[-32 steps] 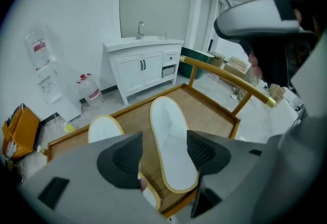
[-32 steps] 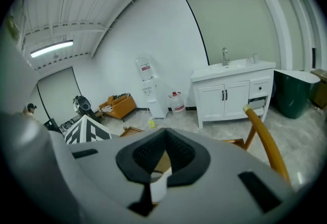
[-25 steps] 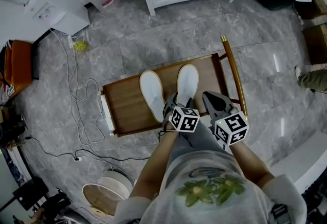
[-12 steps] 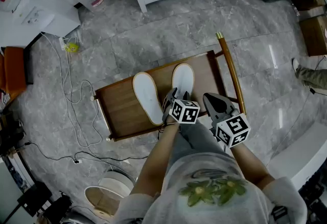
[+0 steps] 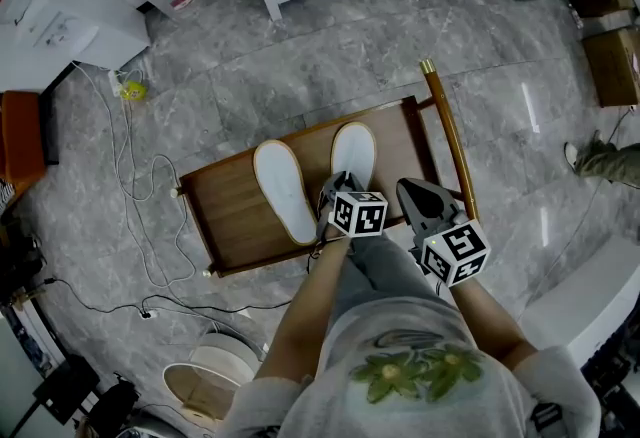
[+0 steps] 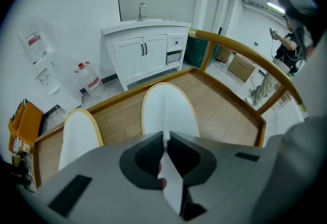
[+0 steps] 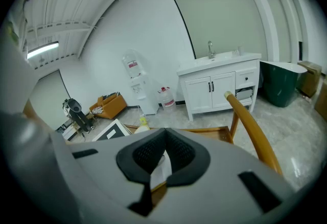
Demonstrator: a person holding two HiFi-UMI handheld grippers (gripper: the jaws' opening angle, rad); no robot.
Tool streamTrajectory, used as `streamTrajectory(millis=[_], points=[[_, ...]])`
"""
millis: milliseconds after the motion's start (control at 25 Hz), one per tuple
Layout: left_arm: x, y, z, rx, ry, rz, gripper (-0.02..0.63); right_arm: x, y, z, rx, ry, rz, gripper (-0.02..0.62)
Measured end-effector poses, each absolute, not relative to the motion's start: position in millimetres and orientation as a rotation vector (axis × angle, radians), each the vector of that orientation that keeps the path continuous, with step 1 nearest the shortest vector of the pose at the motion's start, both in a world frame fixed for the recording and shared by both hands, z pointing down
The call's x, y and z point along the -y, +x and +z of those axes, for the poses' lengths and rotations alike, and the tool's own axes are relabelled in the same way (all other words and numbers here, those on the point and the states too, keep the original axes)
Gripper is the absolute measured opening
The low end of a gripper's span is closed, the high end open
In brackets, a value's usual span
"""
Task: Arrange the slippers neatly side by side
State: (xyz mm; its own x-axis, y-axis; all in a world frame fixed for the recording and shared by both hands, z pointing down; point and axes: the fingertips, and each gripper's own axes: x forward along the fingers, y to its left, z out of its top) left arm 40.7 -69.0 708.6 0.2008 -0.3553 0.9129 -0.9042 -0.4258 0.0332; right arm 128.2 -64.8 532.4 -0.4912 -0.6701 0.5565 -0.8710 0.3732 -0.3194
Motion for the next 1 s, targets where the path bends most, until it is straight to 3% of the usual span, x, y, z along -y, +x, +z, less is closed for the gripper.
streamTrajectory(millis=[1000], points=[[69,-15,704,1.422,1.473,0.888,0.037,74,101,533,2.343,1.263,0.834,0.006]])
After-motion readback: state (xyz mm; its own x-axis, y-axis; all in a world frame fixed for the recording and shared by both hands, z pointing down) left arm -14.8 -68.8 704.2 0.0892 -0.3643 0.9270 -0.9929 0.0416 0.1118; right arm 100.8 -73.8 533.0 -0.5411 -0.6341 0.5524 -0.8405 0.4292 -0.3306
